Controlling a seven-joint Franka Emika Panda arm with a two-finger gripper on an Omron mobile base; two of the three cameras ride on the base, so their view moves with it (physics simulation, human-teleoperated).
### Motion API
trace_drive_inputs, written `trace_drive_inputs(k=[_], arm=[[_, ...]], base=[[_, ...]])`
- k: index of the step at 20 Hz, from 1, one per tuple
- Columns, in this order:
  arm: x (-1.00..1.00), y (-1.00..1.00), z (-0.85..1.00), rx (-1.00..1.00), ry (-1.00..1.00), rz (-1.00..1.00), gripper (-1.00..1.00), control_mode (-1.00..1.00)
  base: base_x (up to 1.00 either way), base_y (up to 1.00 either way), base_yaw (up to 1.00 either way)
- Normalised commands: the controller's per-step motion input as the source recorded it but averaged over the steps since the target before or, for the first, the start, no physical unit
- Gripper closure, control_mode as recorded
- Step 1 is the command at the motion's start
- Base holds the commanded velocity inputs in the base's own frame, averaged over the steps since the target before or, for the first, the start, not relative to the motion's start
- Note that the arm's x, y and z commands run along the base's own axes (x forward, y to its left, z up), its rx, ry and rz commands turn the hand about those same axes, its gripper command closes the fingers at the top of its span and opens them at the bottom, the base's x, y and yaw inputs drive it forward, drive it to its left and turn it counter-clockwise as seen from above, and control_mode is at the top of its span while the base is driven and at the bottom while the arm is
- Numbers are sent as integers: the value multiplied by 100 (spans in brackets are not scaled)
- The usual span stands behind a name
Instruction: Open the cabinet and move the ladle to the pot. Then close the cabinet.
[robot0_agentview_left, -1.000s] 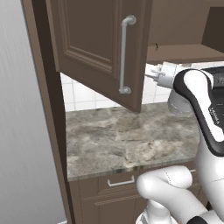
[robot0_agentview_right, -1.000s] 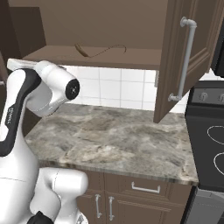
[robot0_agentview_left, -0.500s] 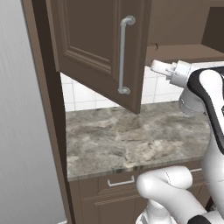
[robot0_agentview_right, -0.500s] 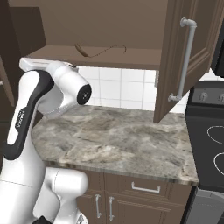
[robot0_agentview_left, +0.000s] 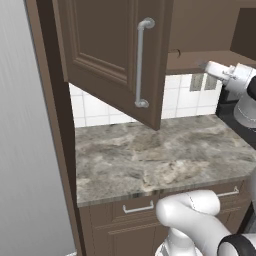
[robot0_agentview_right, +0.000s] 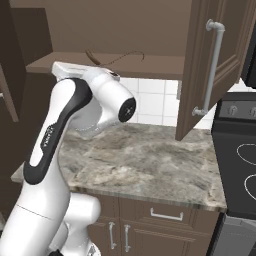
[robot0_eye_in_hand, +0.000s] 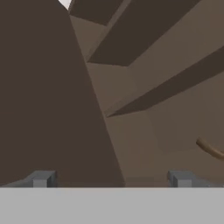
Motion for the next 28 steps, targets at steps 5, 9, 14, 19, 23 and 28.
trace_drive_inputs(k=[5, 9, 14, 19, 23, 28], arm=[[6, -17, 39, -4, 1, -4, -100, -100], [23, 0, 41, -9, 9, -3, -100, -100], [33, 0, 15, -13, 12, -2, -100, -100], [37, -6, -2, -14, 9, -2, -100, -100], [34, -9, -7, -14, 10, -1, -100, -100], [13, -14, -18, -20, 1, 0, -100, -100]], base=[[0, 0, 0], [0, 0, 0], [0, 0, 0], [0, 0, 0], [0, 0, 0], [0, 0, 0]])
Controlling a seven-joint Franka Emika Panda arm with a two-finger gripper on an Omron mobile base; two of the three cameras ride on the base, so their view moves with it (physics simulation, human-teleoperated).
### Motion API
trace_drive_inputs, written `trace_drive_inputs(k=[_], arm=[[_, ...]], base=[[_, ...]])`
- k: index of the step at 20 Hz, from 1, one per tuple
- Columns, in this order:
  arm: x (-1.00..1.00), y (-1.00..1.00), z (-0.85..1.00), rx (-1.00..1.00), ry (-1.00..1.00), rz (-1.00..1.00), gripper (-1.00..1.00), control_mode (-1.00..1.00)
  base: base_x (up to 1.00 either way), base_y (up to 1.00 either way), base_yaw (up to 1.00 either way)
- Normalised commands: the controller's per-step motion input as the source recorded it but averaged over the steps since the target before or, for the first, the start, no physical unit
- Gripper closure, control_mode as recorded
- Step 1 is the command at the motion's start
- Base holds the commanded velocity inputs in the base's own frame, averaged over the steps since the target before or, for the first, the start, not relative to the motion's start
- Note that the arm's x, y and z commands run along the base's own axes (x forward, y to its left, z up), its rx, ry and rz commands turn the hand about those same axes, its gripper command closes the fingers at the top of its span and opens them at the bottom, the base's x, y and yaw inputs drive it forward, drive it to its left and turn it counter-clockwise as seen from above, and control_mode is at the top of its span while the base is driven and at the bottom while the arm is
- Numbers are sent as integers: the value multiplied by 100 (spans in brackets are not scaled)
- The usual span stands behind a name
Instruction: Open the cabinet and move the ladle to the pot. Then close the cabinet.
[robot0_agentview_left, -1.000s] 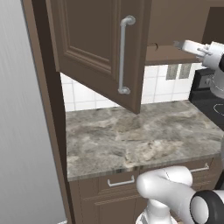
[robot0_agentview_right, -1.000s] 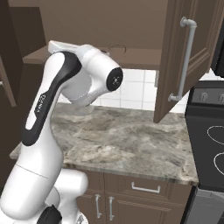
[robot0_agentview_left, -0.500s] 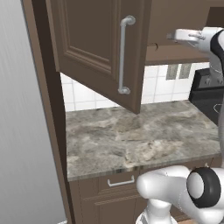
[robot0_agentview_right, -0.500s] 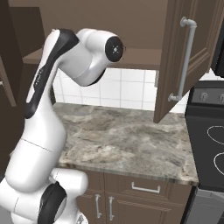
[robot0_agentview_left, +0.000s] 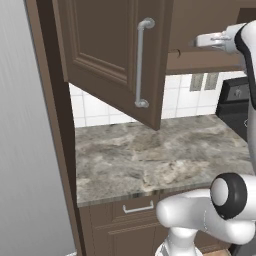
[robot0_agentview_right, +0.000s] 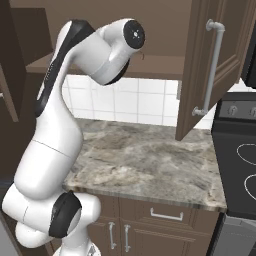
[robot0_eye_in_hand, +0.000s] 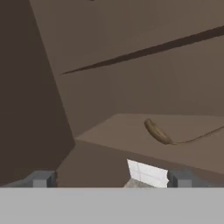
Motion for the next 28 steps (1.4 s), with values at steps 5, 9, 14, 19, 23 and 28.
trace_drive_inputs(k=[5, 9, 14, 19, 23, 28], arm=[[8, -7, -40, -21, 0, 0, -100, -100], [12, -12, -40, -17, -2, -1, -100, -100], [25, -9, -10, -5, 0, -12, -100, -100], [23, -22, 0, 0, 0, -16, -100, -100], [25, -31, 1, 0, 0, -19, -100, -100], [31, -37, -2, 0, 0, -18, -100, -100]], base=[[0, 0, 0], [0, 0, 0], [0, 0, 0], [0, 0, 0], [0, 0, 0], [0, 0, 0]])
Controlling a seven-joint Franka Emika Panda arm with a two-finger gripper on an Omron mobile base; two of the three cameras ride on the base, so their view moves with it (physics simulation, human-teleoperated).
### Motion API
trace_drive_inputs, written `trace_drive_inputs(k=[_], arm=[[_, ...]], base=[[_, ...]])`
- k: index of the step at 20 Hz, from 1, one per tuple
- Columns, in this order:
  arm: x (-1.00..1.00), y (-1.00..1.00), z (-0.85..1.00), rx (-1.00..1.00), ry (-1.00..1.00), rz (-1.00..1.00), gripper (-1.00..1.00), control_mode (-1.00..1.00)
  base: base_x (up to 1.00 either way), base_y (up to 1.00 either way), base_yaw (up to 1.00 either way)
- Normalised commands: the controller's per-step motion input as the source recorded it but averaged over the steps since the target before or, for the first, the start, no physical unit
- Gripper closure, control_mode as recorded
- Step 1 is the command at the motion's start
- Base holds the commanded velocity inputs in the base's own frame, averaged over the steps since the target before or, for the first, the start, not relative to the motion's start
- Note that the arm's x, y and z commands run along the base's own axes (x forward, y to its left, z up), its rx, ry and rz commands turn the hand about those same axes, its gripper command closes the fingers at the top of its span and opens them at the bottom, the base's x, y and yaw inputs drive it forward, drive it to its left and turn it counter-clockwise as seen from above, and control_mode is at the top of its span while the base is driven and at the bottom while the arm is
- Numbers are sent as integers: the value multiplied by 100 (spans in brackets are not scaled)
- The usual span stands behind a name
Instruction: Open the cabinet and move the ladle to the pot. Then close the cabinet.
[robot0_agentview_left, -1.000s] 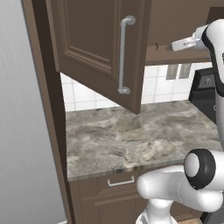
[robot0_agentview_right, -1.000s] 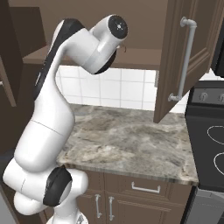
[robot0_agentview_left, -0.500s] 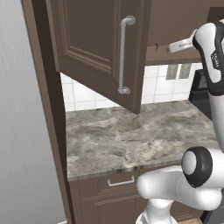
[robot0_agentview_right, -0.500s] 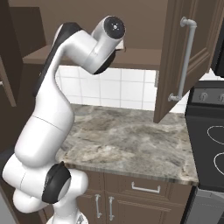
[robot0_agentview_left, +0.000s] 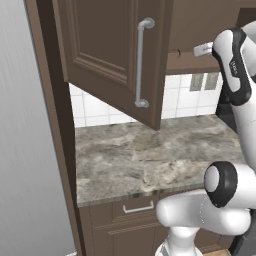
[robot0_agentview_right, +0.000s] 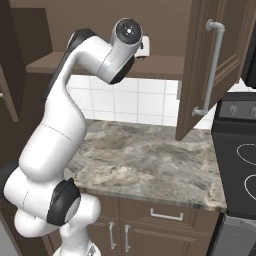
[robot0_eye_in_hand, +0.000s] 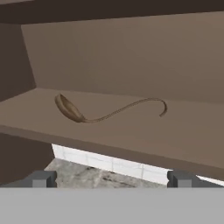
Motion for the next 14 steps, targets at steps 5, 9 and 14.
trace_drive_inputs(k=[5, 9, 14], arm=[[48, -21, -13, 0, 0, -8, -100, -100], [58, -11, -14, 0, 0, 0, -100, -100], [52, -16, -12, 0, 0, 0, -100, -100]], base=[[0, 0, 0], [0, 0, 0], [0, 0, 0]])
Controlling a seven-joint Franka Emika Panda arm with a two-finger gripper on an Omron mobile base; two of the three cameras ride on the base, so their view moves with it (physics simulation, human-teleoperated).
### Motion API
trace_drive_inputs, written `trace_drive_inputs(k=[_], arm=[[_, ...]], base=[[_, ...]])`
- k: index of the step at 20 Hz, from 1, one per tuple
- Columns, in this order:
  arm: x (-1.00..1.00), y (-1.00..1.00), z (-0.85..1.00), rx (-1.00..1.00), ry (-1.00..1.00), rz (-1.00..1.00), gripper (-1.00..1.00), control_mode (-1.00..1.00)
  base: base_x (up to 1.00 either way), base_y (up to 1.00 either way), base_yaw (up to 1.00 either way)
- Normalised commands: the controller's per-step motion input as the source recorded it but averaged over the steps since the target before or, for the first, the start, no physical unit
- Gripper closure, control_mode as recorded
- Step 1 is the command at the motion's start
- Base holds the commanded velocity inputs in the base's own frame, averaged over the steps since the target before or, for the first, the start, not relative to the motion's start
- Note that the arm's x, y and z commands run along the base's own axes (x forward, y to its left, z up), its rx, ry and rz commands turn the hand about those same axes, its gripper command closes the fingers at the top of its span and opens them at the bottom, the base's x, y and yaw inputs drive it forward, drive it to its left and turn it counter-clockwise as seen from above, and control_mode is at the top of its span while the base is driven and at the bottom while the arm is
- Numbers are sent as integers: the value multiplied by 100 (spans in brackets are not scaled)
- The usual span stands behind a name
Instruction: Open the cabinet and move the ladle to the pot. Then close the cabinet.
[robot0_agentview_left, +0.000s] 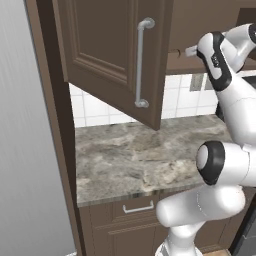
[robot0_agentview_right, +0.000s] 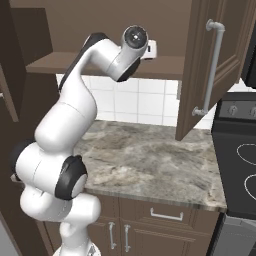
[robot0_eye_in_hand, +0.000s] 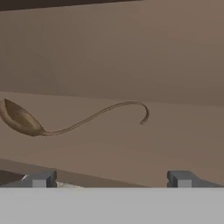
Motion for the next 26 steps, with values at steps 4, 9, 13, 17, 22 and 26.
trace_drive_inputs(k=[4, 9, 13, 17, 22, 26], arm=[[46, -19, -7, 1, 0, 0, -100, -100], [43, -17, -9, 3, 0, 0, -100, -100], [44, -5, -7, 4, 1, 0, -100, -100], [39, -3, 0, 4, 1, 0, -100, -100], [41, -3, -2, 2, 0, 0, -100, -100], [36, -12, -4, 1, 0, 0, -100, -100]], base=[[0, 0, 0], [0, 0, 0], [0, 0, 0], [0, 0, 0], [0, 0, 0], [0, 0, 0]])
